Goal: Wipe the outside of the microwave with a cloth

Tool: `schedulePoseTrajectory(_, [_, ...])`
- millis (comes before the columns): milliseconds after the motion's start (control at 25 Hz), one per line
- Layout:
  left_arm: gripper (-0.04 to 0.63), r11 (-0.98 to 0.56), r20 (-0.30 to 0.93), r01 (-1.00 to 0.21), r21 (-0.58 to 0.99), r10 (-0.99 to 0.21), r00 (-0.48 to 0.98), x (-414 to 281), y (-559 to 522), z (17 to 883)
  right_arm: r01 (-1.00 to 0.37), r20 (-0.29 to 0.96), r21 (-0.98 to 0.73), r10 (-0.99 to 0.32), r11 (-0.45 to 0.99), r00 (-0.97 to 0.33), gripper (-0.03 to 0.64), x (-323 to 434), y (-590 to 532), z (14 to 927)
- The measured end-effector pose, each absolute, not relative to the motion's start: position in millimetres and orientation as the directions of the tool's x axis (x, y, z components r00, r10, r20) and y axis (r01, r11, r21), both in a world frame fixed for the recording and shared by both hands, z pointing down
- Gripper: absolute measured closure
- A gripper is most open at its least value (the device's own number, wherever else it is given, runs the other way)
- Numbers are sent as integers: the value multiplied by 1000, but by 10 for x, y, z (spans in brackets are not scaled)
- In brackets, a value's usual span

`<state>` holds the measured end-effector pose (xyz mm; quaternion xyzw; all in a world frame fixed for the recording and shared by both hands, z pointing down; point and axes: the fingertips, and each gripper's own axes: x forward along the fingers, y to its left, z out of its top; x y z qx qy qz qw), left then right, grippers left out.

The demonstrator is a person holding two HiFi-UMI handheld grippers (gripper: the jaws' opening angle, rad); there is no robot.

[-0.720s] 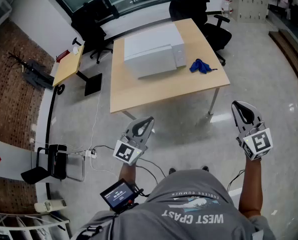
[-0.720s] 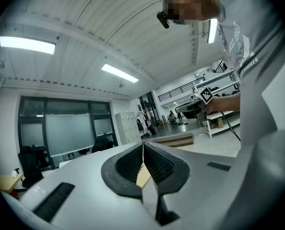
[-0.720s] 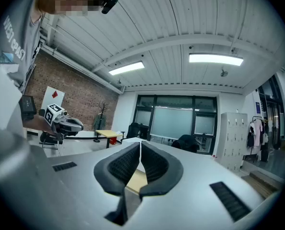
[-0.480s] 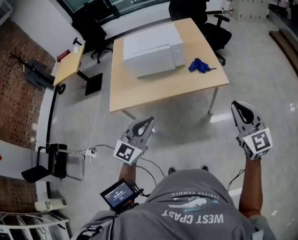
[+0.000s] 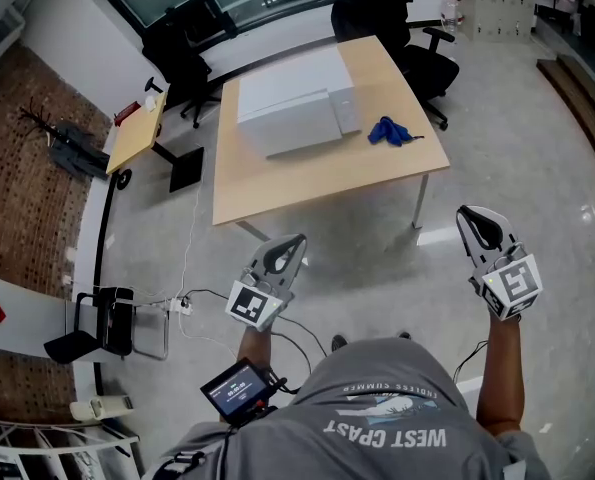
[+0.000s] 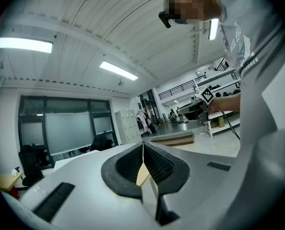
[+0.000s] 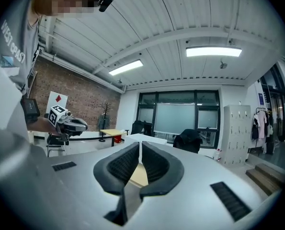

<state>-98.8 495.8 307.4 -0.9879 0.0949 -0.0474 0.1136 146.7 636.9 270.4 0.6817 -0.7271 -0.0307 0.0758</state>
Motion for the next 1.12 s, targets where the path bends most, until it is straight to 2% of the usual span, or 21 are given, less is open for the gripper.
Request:
schedulePoseTrajectory(480, [572, -961, 128, -221, -165, -243, 961, -732, 4708, 3463, -983, 155, 89, -978, 158, -143, 588, 1824, 5832, 3119])
schedulePoseTrajectory(800, [572, -970, 121, -200, -135, -216, 969, -523, 3651, 3617, -987, 207, 71, -970, 147, -130, 588, 1995, 4771, 3338])
schedulePoseTrajectory(1120, [572, -984, 106, -148, -101, -159, 982, -425, 2349, 3812, -994, 247, 79, -967, 78, -57, 588, 2060, 3568, 3481])
